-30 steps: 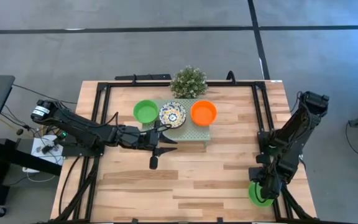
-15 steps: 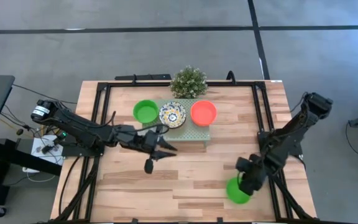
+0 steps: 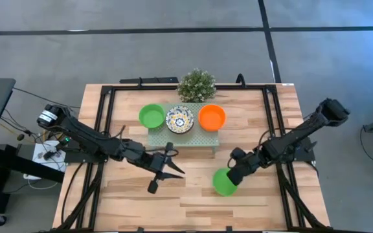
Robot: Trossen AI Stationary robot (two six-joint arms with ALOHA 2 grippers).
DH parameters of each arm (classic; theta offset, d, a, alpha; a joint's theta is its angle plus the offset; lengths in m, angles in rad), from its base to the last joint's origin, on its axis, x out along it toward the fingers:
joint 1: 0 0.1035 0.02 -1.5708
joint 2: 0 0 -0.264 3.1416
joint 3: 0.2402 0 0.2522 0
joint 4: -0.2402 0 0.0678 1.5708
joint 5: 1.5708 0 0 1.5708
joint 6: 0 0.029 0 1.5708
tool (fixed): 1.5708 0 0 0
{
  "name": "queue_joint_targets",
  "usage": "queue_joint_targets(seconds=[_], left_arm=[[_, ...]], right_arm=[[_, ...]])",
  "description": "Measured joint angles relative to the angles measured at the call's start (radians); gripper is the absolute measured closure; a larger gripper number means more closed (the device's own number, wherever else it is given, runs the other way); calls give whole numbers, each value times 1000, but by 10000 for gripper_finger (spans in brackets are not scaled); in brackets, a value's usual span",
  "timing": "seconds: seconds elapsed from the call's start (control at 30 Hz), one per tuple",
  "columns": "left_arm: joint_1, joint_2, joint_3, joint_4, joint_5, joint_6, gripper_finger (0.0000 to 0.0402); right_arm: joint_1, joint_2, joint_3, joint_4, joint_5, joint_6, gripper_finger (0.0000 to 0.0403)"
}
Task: Pick & Place Mini bowls
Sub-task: Stack the green bowl on the green bowls on the shelf
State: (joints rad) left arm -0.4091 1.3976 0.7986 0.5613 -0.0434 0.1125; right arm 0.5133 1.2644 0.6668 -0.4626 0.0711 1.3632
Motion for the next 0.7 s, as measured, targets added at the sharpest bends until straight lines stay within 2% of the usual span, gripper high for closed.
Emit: queue_joint_targets(seconds=[0.27, 0.43, 0.7], left_arm=[[12, 212, 133, -29, 0, 144, 285], [51, 338, 266, -149, 29, 156, 258], [75, 504, 431, -330, 45, 204, 254]], right_arm=[[-98, 0, 13, -3, -71, -7, 402], [-125, 0, 46, -64, -74, -33, 402], [-134, 0, 52, -74, -84, -27, 403]])
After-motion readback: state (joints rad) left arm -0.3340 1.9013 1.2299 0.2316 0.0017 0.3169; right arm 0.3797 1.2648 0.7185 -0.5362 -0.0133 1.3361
